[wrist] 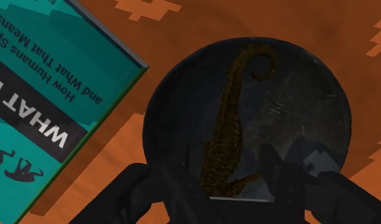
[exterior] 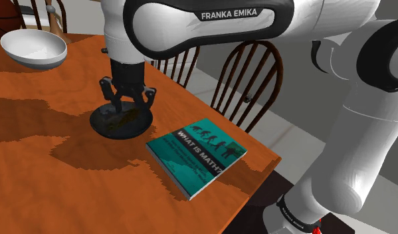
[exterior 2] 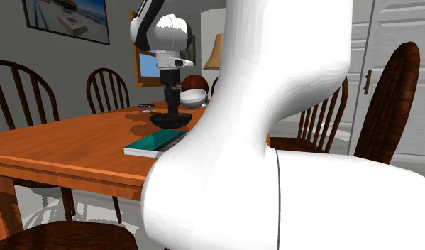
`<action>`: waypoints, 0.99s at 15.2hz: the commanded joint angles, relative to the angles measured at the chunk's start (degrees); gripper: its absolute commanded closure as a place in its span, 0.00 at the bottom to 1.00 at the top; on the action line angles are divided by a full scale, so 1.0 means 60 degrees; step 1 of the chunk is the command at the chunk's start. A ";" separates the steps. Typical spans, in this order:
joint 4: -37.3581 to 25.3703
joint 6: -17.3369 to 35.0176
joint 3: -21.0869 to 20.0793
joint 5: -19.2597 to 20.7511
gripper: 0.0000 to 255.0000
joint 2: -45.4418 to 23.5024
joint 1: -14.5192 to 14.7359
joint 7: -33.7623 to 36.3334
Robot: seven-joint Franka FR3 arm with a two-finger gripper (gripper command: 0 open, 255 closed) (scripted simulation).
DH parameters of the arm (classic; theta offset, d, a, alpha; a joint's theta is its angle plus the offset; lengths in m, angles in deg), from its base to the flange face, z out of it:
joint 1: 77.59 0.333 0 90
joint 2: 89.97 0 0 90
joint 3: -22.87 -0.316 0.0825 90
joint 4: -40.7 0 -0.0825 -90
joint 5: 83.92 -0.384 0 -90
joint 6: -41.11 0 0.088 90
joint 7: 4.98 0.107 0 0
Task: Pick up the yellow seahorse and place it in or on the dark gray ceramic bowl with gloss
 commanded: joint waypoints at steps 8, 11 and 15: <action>-0.0879 -0.0930 -0.0054 -0.0081 0.00 0.0073 0.0069 -0.0070; -0.1137 -0.1183 -0.0066 -0.0085 0.00 0.0069 0.0098 -0.0080; -0.1139 -0.1184 -0.0066 -0.0084 0.00 0.0067 0.0099 -0.0079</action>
